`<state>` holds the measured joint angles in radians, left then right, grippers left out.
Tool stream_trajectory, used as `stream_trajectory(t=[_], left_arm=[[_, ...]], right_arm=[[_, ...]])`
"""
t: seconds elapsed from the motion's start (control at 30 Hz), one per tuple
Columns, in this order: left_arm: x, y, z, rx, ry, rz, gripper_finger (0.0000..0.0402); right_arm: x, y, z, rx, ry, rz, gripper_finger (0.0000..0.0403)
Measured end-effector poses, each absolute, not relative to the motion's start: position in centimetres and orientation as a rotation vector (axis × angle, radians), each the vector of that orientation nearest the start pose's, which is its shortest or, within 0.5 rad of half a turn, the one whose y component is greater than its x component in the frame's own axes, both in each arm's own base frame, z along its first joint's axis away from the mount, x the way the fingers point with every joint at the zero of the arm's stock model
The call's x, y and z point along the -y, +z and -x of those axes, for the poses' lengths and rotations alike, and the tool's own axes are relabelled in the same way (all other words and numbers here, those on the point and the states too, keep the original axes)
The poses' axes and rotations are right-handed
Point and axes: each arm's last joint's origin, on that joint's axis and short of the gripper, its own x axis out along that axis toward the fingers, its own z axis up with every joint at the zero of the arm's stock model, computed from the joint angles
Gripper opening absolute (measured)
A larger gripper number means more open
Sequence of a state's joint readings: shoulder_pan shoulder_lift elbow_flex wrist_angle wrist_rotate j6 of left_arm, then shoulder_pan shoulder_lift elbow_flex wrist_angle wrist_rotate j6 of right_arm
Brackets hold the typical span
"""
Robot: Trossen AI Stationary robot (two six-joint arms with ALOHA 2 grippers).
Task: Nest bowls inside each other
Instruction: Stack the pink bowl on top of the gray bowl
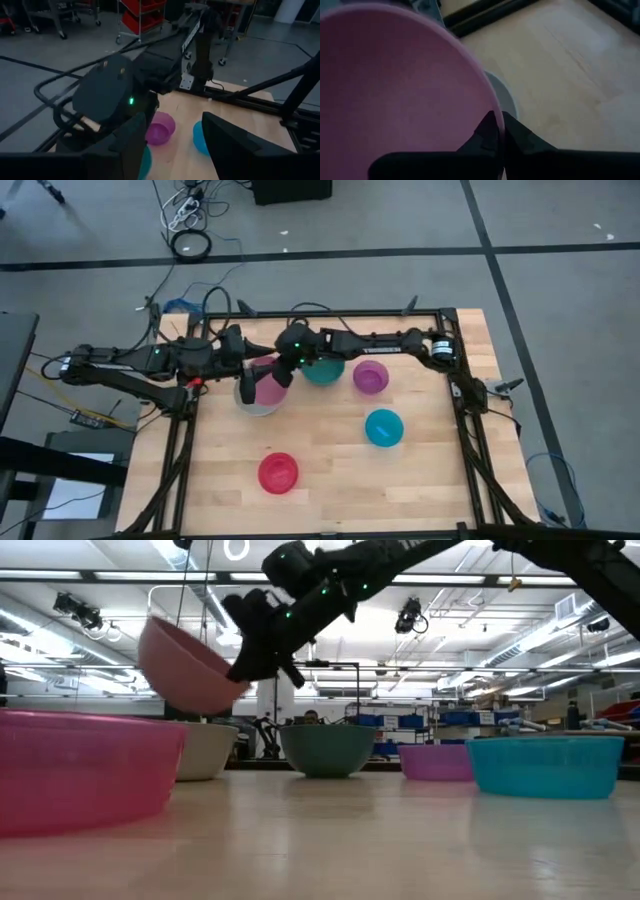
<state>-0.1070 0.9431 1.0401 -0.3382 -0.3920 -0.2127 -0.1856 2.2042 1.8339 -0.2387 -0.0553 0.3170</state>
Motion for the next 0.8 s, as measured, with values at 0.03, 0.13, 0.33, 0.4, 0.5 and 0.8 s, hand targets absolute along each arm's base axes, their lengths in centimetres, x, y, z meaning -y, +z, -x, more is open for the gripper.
stream_trajectory(t=[0.03, 0.13, 0.33, 0.4, 0.5, 0.8], left_arm=[[1.0, 37.8, -19.6, -0.199, 0.307, 0.152, 0.0204], [1.0, 37.8, -19.6, -0.201, 0.307, 0.151, 0.0204], [1.0, 37.8, -19.6, -0.202, 0.307, 0.151, 0.0204], [1.0, 37.8, -19.6, -0.200, 0.307, 0.151, 0.0204], [1.0, 37.8, -19.6, -0.201, 0.307, 0.149, 0.0204], [1.0, 37.8, -19.6, -0.203, 0.307, 0.148, 0.0204]], right_arm=[[9.2, 22.5, -49.9, -0.571, -0.221, -0.383, 0.0000], [9.3, 21.4, -50.4, -0.573, -0.225, -0.372, 0.0001], [8.8, 20.6, -50.7, -0.584, -0.218, -0.350, 0.0042], [8.7, 20.5, -50.7, -0.587, -0.234, -0.343, 0.0066], [8.7, 20.5, -50.7, -0.587, -0.245, -0.340, 0.0101], [8.8, 22.8, -50.0, -0.557, -0.295, -0.296, 0.0147]])
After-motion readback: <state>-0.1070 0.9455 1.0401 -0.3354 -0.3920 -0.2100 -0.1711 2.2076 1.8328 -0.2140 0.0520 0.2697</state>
